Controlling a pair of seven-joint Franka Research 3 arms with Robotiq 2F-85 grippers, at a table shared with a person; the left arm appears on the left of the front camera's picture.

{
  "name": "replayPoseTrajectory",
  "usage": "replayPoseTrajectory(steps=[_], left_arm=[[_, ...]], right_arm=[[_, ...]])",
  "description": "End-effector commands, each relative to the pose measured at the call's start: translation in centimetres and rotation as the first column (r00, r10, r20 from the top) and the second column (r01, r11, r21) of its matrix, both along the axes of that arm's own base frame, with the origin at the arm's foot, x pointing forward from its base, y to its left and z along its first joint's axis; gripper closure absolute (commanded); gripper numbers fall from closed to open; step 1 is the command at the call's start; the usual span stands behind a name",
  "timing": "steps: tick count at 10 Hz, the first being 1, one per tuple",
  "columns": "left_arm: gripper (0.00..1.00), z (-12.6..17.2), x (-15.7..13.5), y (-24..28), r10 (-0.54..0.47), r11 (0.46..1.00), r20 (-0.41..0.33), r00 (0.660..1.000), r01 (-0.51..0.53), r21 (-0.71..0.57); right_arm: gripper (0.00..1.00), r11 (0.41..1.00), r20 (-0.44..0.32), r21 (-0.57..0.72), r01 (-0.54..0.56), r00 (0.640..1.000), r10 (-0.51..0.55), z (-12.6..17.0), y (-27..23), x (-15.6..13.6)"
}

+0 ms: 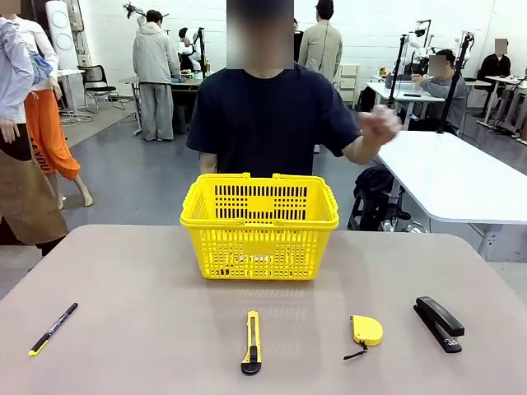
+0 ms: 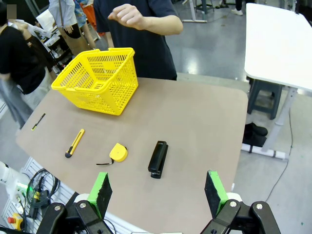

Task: Place the items the person wants into the basket.
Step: Pick up the item the person points to and place it in the Market Basket.

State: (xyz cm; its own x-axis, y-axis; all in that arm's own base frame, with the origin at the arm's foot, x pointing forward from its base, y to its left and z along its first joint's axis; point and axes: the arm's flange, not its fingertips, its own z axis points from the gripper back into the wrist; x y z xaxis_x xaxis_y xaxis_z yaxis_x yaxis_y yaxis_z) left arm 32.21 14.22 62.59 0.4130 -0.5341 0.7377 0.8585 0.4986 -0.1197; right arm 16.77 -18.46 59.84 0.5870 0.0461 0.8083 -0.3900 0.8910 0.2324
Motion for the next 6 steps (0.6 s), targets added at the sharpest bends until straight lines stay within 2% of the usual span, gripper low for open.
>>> replayPoseTrajectory(steps=[1, 6], left_arm=[[0.00, 0.06, 0.05, 0.10, -0.018, 1.000, 0.007, 1.000, 0.018, -0.001], [0.00, 0.06, 0.05, 0.10, -0.018, 1.000, 0.007, 1.000, 0.018, -0.001]], right_arm=[[0.00, 1.000, 0.000, 0.001, -0.002, 1.000, 0.002, -0.23, 0.06, 0.14], [0.00, 1.000, 0.000, 0.001, -0.002, 1.000, 0.002, -0.23, 0.06, 0.14]])
